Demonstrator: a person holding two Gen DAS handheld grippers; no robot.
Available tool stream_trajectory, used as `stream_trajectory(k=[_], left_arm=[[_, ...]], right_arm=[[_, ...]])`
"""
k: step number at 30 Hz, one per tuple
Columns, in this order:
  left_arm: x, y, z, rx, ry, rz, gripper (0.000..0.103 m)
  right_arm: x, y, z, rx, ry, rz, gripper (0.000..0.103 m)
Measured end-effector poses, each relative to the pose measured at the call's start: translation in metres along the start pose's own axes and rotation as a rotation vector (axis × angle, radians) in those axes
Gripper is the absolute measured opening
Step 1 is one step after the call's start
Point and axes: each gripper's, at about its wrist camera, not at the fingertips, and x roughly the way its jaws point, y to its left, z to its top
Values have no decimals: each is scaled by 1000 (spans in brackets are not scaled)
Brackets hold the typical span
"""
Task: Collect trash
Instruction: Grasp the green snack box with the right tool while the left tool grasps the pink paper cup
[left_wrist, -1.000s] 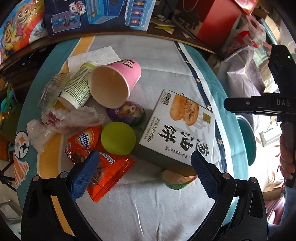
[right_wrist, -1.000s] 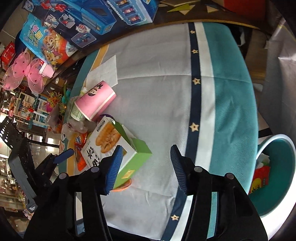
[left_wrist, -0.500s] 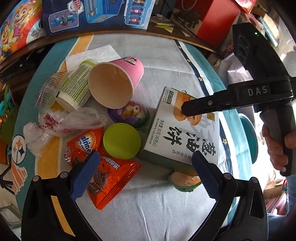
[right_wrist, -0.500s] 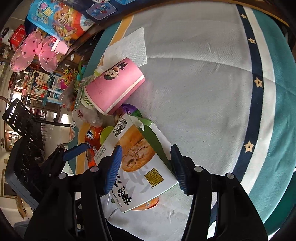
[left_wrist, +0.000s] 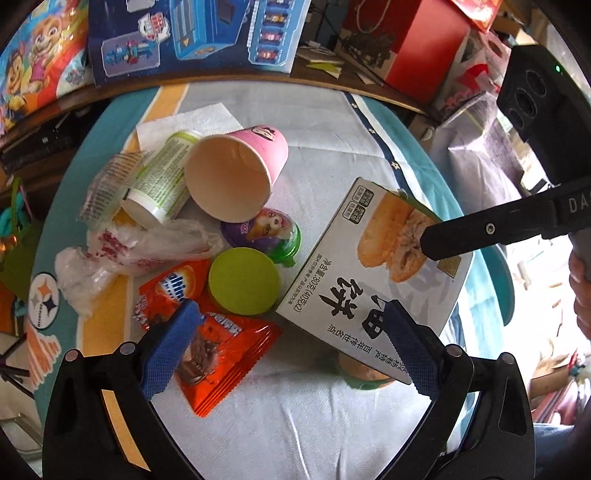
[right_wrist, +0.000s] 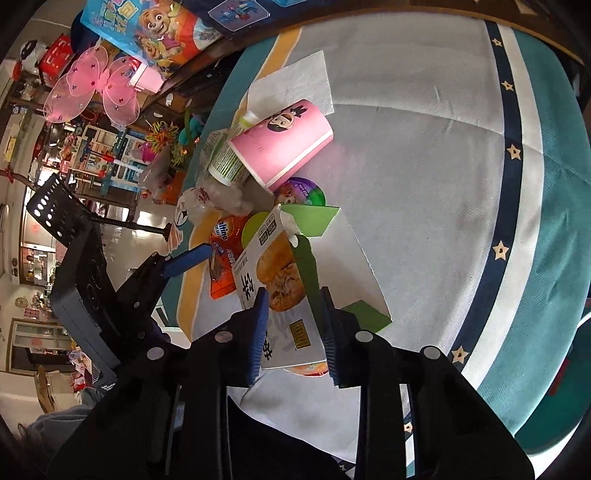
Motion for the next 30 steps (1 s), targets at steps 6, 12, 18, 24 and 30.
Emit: stream_trajectory(k=[6, 12, 18, 24, 30], left_arm=[[-13, 10, -21, 3, 19, -49, 74], [-13, 23, -36, -35, 46, -52, 73], [-27, 40, -22, -62, -18, -51, 73], [-12, 47, 19, -71, -48, -34, 73], [21, 31, 51, -40, -37, 2, 73]], right_arm=[[14, 37, 0, -76, 23, -8, 24], [35, 66, -7, -144, 15, -141, 4], [-13, 59, -12, -119, -119, -201, 2], [-47, 15, -24, 28, -201, -202, 2], [-62, -26, -36, 146, -240, -204, 2]])
